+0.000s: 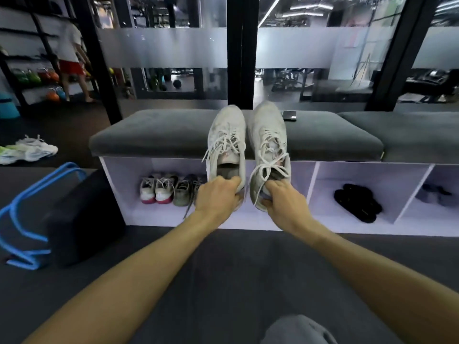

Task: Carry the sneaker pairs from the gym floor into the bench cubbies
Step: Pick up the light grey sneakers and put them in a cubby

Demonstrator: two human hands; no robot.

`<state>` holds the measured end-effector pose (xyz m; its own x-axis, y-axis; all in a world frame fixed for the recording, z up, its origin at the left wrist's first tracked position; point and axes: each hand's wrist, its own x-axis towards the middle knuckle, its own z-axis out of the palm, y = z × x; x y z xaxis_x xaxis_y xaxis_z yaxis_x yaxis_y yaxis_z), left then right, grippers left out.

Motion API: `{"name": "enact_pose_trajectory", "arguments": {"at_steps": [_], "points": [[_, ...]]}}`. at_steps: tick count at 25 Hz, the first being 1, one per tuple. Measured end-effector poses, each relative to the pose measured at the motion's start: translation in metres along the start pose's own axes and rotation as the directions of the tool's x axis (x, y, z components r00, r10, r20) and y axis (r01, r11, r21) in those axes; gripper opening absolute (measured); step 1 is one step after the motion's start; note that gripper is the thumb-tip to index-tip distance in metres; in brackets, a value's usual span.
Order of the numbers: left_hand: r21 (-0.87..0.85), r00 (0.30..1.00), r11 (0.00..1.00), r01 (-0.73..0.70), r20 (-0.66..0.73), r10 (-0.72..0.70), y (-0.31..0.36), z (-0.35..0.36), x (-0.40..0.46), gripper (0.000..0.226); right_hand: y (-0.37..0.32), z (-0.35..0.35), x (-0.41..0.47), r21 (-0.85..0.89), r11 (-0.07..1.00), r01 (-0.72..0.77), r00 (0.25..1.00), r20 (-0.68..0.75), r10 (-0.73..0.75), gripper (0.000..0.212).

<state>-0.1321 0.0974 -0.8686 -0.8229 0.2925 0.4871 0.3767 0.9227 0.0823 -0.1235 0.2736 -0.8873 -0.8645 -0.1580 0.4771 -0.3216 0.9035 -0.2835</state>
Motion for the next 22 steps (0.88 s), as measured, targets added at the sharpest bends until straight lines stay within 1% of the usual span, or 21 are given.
{"name": "enact_pose_trajectory", "arguments": {"at_steps": [5,9,14,17,22], "points": [[-0.040,0.992,0.999,0.027,0.124,-0.021,-0.011,0.057,-0.040,0.023,0.008,0.056,-0.036,0.005,0.999,-0.041,0.991,0.132,0.040,0.015],[-0.066,0.971,0.996,0.059,0.236,-0.042,-0.024,0.105,-0.040,0.024,0.027,0.101,-0.033,0.007,0.995,-0.102,0.962,0.255,0.097,0.016],[-0.106,0.943,0.987,0.120,0.324,-0.080,-0.049,0.174,-0.002,0.022,0.061,0.166,0.007,-0.012,0.988,-0.152,0.930,0.337,0.147,0.014],[-0.133,0.923,0.979,0.157,0.372,-0.098,-0.065,0.216,0.025,0.020,0.086,0.205,0.035,-0.049,0.986,-0.161,0.911,0.378,0.167,0.008],[-0.128,0.894,0.973,0.191,0.432,-0.119,-0.102,0.310,0.090,0.020,0.138,0.287,0.100,-0.091,0.973,-0.214,0.875,0.426,0.232,0.015]]}}
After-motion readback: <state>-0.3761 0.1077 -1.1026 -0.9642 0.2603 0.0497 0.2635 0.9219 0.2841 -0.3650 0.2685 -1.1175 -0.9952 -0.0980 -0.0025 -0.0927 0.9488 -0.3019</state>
